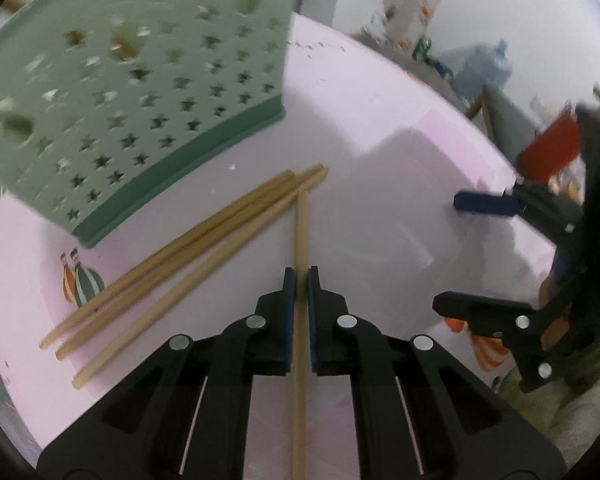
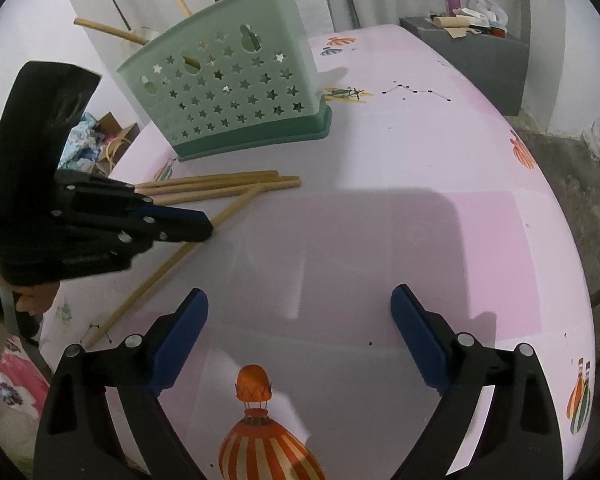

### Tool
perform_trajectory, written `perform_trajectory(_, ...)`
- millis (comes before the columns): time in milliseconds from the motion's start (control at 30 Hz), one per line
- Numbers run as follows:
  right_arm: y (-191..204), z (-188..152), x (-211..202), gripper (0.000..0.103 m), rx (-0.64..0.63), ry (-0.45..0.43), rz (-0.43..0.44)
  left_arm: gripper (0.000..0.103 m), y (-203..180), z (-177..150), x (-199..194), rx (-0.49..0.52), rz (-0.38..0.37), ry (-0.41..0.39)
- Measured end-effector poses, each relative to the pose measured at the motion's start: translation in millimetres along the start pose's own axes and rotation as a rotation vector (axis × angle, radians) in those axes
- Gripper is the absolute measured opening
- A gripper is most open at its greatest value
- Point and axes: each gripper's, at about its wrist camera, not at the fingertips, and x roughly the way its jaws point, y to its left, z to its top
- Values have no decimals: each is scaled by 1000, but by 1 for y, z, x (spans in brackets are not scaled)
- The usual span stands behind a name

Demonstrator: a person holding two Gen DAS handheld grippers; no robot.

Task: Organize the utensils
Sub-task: 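Lift the chopstick upright with the left tool while the right tool grasps another chopstick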

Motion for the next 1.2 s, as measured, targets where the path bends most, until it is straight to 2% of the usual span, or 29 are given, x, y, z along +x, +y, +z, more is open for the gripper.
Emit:
perform_trajectory(133, -2, 2, -6, 88, 8, -16, 5, 5, 19, -7, -28, -111, -48, -102)
perform_trajectory(233, -2, 4, -12, 84, 11, -44, 30, 5, 44, -20, -60, -247, -88, -225)
perform_trajectory(333, 5, 8, -14, 82, -25, -56, 65, 5, 67, -42, -90, -362, -83, -352)
perform_trajectory(433, 24, 16, -13, 74, -134, -70, 86, 5, 81, -63, -111, -464, -82, -462)
perform_trajectory(500, 42, 23, -10, 62, -218, -71, 107, 5, 92, -80, -127, -539, -69, -552)
perform_trajectory(533, 54, 27, -8, 59, -273, -70, 126, 5, 96, -88, -134, -573, -62, -593)
perform_trajectory(633, 84, 37, -1, 48, -419, -69, 196, 5, 105, -107, -149, -639, -34, -666)
perform_trajectory(700, 100, 43, 9, 39, -498, -60, 209, 5, 115, -119, -157, -673, -24, -695)
perform_trajectory(800, 123, 55, 29, 32, -608, -29, 241, 5, 126, -136, -165, -728, -23, -721)
perform_trajectory(1033, 174, 67, 69, 30, -851, 67, 333, 5, 145, -169, -176, -816, -27, -771)
perform_trajectory(1200, 198, 76, 96, 30, -920, 132, 355, 5, 149, -177, -176, -832, -42, -788)
